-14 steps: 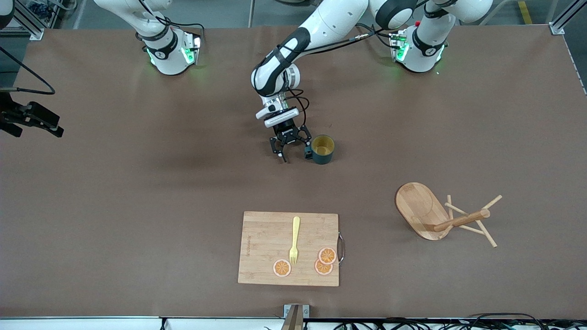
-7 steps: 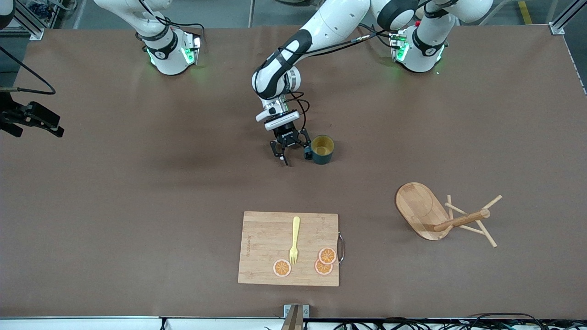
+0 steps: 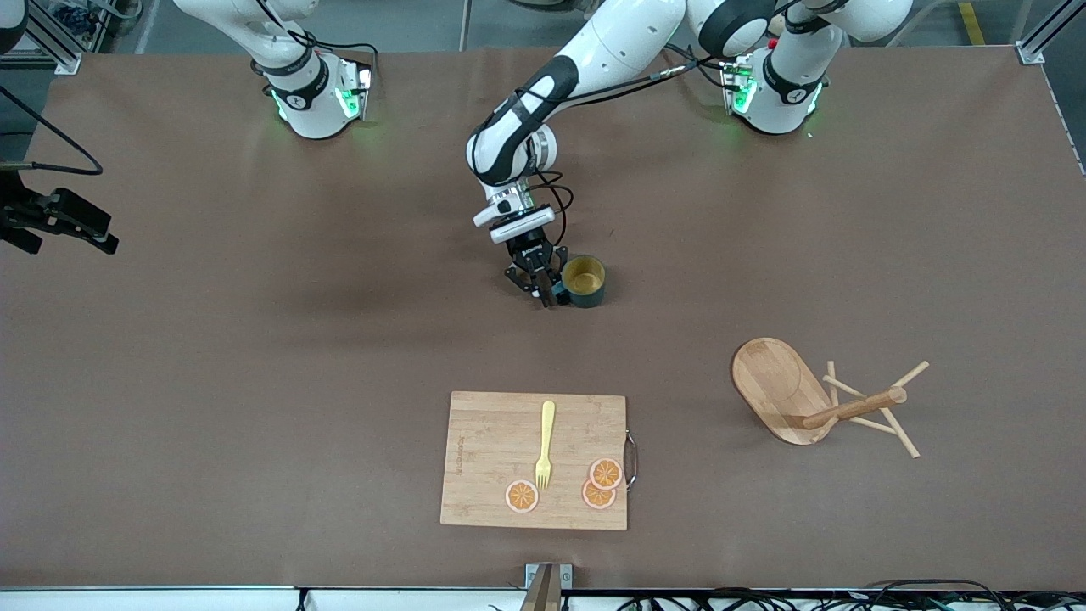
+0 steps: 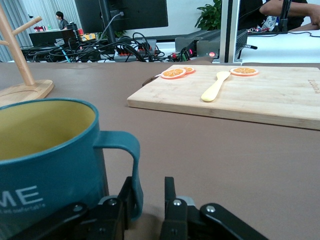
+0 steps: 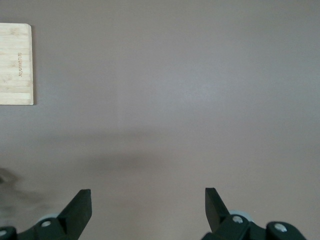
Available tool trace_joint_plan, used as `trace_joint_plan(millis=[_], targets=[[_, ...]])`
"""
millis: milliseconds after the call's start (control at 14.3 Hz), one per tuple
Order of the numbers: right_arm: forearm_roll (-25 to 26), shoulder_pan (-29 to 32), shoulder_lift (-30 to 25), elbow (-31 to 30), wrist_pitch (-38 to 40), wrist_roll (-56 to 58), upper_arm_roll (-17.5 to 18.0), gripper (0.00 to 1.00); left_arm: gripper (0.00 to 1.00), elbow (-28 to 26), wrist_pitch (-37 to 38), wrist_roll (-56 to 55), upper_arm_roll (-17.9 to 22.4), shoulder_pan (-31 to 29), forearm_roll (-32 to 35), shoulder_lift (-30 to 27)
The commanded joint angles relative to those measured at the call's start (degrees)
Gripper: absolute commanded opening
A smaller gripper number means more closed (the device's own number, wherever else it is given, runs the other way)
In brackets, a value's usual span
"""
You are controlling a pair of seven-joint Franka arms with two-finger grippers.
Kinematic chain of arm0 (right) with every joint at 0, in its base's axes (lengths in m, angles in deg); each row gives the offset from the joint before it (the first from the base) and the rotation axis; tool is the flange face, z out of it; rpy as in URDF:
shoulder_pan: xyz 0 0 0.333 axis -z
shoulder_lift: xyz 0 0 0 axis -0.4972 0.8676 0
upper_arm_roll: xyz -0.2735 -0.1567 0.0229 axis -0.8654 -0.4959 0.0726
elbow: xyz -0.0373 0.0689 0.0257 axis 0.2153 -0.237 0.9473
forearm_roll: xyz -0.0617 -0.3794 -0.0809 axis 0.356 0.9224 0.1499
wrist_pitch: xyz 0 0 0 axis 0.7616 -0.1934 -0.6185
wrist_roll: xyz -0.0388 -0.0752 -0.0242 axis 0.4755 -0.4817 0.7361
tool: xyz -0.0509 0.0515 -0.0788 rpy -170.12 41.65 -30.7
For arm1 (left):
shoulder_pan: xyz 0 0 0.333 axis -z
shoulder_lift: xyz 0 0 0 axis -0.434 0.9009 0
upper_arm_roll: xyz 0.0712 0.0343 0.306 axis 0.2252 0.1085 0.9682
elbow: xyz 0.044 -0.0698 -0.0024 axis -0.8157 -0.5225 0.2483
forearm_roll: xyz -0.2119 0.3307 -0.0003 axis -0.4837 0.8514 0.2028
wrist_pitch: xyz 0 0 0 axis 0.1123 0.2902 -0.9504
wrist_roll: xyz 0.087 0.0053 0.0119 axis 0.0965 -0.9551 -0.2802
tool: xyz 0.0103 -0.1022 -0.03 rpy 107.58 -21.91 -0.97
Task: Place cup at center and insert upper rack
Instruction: 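Close the left gripper on the teal mug's handle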
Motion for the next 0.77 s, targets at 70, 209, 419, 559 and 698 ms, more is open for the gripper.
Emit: trace_joint_plan(millis=[70,209,419,559,698], targets=[[1.1,0.1,-1.2,-0.5,-0.4,-0.5,-0.2,1.00,0.14,1.2,-0.6,0.0,-0.3,-0.5,1.2,0.1],[1.1,-0.1,-1.2,-0.6,-0.4,-0.5,-0.2,1.00,0.01,1.2,-0.6,-0.3,-0.4,-0.8,0.9,-0.3],[1.1,0.0,-1.2,-0.6,-0.4,-0.5,-0.1,1.00,0.00,3.3,-1.5,0.0,-1.2,-2.5,-2.5,-0.8],[1.1,0.0,-1.2,-0.6,-0.3,-0.5,-0.1,1.00,0.00,4.6,-2.1,0.6,-1.3,-2.7,-6.1,-2.0],[1.1,-0.2,-1.2,-0.6,-0.2,-0.5,-0.1,1.00,0.00,6.3,-2.3,4.0,-1.4,-3.6,-12.2,-3.9]])
